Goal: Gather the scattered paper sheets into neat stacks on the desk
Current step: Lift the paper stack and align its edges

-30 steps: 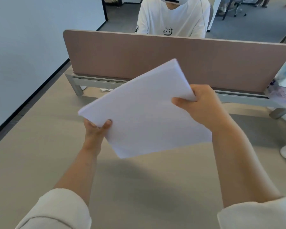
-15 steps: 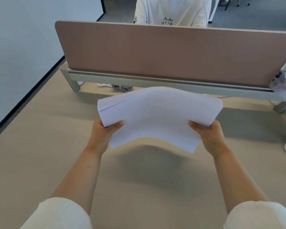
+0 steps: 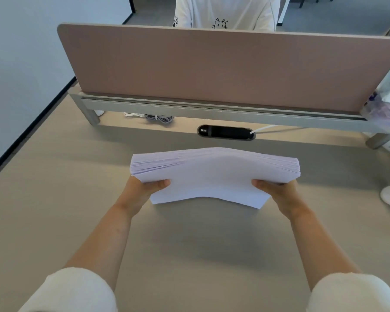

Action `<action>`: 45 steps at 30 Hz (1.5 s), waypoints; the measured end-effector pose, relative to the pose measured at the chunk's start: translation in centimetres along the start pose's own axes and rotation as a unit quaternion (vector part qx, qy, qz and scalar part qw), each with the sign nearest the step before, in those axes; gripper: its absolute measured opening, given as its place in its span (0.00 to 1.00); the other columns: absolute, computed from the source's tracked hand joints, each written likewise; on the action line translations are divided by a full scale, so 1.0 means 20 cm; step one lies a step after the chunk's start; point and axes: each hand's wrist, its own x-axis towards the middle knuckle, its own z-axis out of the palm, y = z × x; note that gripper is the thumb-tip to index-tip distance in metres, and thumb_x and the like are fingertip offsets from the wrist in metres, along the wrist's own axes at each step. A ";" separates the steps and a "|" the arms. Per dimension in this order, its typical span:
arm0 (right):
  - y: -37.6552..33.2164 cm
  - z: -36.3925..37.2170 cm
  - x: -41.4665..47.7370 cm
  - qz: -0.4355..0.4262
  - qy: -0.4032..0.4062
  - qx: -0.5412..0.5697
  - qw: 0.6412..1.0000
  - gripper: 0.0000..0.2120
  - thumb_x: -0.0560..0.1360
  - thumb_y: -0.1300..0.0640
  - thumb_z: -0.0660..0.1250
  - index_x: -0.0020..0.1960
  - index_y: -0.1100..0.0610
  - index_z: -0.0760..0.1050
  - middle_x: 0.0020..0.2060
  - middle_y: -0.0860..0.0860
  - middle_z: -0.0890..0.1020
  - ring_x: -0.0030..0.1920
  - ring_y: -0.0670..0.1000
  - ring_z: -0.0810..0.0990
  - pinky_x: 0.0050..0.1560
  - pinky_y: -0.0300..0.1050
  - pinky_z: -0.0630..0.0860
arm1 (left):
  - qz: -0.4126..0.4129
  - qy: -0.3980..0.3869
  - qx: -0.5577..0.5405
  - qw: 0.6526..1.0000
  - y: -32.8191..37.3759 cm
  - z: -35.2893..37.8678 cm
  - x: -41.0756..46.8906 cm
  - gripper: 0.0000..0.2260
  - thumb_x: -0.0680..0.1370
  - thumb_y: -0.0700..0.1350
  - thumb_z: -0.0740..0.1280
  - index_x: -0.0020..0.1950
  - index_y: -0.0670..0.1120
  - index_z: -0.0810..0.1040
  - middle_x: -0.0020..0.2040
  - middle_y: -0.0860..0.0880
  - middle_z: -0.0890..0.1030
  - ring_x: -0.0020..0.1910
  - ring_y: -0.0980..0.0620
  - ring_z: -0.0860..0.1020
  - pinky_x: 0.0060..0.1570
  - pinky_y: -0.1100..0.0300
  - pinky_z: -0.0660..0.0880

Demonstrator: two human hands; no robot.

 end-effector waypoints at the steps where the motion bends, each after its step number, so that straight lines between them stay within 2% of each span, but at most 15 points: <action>1: 0.01 -0.01 0.00 0.004 0.004 -0.005 1.000 0.19 0.60 0.61 0.75 0.50 0.48 0.78 0.43 0.43 0.85 0.48 0.44 0.83 0.48 0.40 0.78 | -0.010 -0.004 0.005 1.000 -0.01 0.00 0.00 0.20 0.63 0.40 0.75 0.54 0.49 0.79 0.49 0.54 0.85 0.51 0.57 0.82 0.46 0.67 0.77; 4: 0.04 -0.03 0.00 0.009 0.015 -0.005 1.000 0.19 0.64 0.67 0.77 0.47 0.48 0.79 0.42 0.41 0.85 0.45 0.43 0.83 0.50 0.45 0.76 | -0.017 -0.003 0.014 1.000 0.00 0.00 0.00 0.22 0.59 0.44 0.77 0.51 0.52 0.80 0.47 0.56 0.85 0.48 0.59 0.82 0.45 0.68 0.77; 7: 0.04 -0.03 0.01 0.010 0.013 0.012 1.000 0.19 0.65 0.70 0.74 0.47 0.49 0.78 0.41 0.40 0.85 0.44 0.41 0.84 0.50 0.43 0.75 | -0.012 -0.005 0.001 1.000 0.03 -0.01 0.02 0.19 0.57 0.47 0.77 0.47 0.55 0.83 0.47 0.55 0.85 0.49 0.58 0.82 0.45 0.68 0.77; 15: 0.04 0.02 0.00 -0.011 0.057 0.035 0.998 0.17 0.67 0.68 0.75 0.45 0.46 0.80 0.41 0.41 0.85 0.45 0.42 0.83 0.54 0.50 0.76 | 0.014 0.003 0.005 1.000 0.05 0.02 0.01 0.17 0.64 0.37 0.74 0.52 0.47 0.80 0.47 0.53 0.85 0.49 0.55 0.82 0.45 0.64 0.78; 20: 0.04 -0.01 -0.05 -0.026 0.063 0.025 0.997 0.17 0.65 0.64 0.77 0.46 0.44 0.81 0.45 0.43 0.85 0.51 0.48 0.82 0.57 0.50 0.77 | 0.015 -0.002 0.003 1.000 0.06 0.02 0.00 0.18 0.61 0.41 0.76 0.50 0.49 0.81 0.47 0.52 0.85 0.49 0.54 0.82 0.46 0.64 0.78; 23: 0.06 -0.03 -0.07 -0.001 0.059 0.004 0.998 0.17 0.64 0.63 0.78 0.48 0.48 0.80 0.47 0.46 0.85 0.51 0.49 0.83 0.58 0.53 0.77 | -0.008 -0.008 0.022 1.000 0.02 0.01 -0.01 0.18 0.62 0.40 0.76 0.50 0.48 0.81 0.46 0.54 0.85 0.48 0.56 0.82 0.45 0.66 0.77; 27: 0.03 -0.04 -0.06 -0.009 0.042 -0.013 0.999 0.17 0.63 0.63 0.77 0.45 0.46 0.81 0.45 0.45 0.85 0.50 0.48 0.83 0.56 0.51 0.77 | -0.021 -0.039 0.040 0.998 0.03 -0.01 -0.01 0.22 0.60 0.48 0.76 0.53 0.47 0.80 0.48 0.53 0.84 0.50 0.57 0.81 0.47 0.68 0.77; 31: 0.02 -0.03 -0.06 -0.008 0.017 -0.018 1.000 0.19 0.61 0.58 0.76 0.52 0.52 0.79 0.49 0.49 0.84 0.53 0.50 0.82 0.55 0.49 0.76 | -0.040 -0.060 0.040 0.997 0.05 0.00 -0.01 0.17 0.58 0.50 0.75 0.47 0.54 0.83 0.46 0.55 0.84 0.48 0.60 0.81 0.45 0.71 0.76; 33: 0.01 -0.03 -0.05 -0.014 0.019 -0.023 0.999 0.19 0.61 0.57 0.76 0.51 0.50 0.79 0.49 0.49 0.84 0.54 0.50 0.82 0.58 0.52 0.76 | -0.041 -0.058 0.045 0.996 0.04 0.00 0.00 0.19 0.58 0.51 0.75 0.48 0.53 0.82 0.46 0.56 0.84 0.49 0.61 0.81 0.44 0.71 0.75; 35: 0.01 -0.04 -0.05 -0.017 0.024 -0.008 1.000 0.24 0.59 0.55 0.79 0.53 0.48 0.77 0.50 0.48 0.83 0.56 0.51 0.81 0.62 0.54 0.75 | -0.047 -0.054 0.051 0.996 0.05 0.00 0.00 0.21 0.59 0.51 0.75 0.50 0.53 0.81 0.47 0.57 0.84 0.50 0.61 0.81 0.45 0.71 0.75; 38: 0.02 0.00 -0.08 -0.027 0.106 -0.008 0.994 0.46 0.57 0.51 0.80 0.70 0.44 0.61 0.65 0.48 0.73 0.67 0.48 0.71 0.67 0.49 0.68 | -0.049 -0.060 0.061 0.995 0.05 -0.01 0.01 0.19 0.61 0.48 0.75 0.51 0.53 0.80 0.48 0.57 0.84 0.50 0.61 0.80 0.46 0.70 0.76; 40: 0.01 0.07 -0.14 -0.081 0.233 -0.092 0.965 0.51 0.61 0.54 0.78 0.75 0.50 0.52 0.72 0.50 0.65 0.72 0.49 0.64 0.71 0.47 0.62 | -0.044 -0.057 0.068 0.995 0.04 -0.01 0.01 0.15 0.65 0.43 0.74 0.51 0.52 0.80 0.46 0.58 0.84 0.48 0.62 0.81 0.44 0.72 0.76; 42: -0.03 0.16 -0.22 -0.187 0.348 -0.227 0.890 0.47 0.65 0.54 0.75 0.75 0.58 0.52 0.73 0.57 0.62 0.73 0.54 0.60 0.74 0.50 0.56 | -0.042 -0.052 0.070 0.995 0.05 0.00 0.01 0.15 0.66 0.41 0.73 0.51 0.52 0.79 0.45 0.59 0.84 0.46 0.64 0.81 0.43 0.73 0.75; 44: -0.11 0.29 -0.28 -0.315 0.367 -0.331 0.810 0.39 0.68 0.54 0.70 0.73 0.59 0.54 0.71 0.61 0.62 0.72 0.58 0.58 0.74 0.51 0.49 | -0.046 -0.051 0.075 0.995 0.05 0.00 0.01 0.16 0.65 0.42 0.73 0.53 0.50 0.79 0.46 0.57 0.84 0.48 0.62 0.81 0.45 0.70 0.75; 45: -0.15 0.37 -0.29 -0.360 0.337 -0.363 0.791 0.37 0.69 0.54 0.68 0.72 0.56 0.54 0.70 0.59 0.62 0.74 0.57 0.57 0.75 0.52 0.47 | -0.048 -0.053 0.077 0.994 0.05 -0.01 0.01 0.17 0.65 0.43 0.73 0.53 0.50 0.79 0.47 0.56 0.84 0.49 0.60 0.81 0.48 0.67 0.75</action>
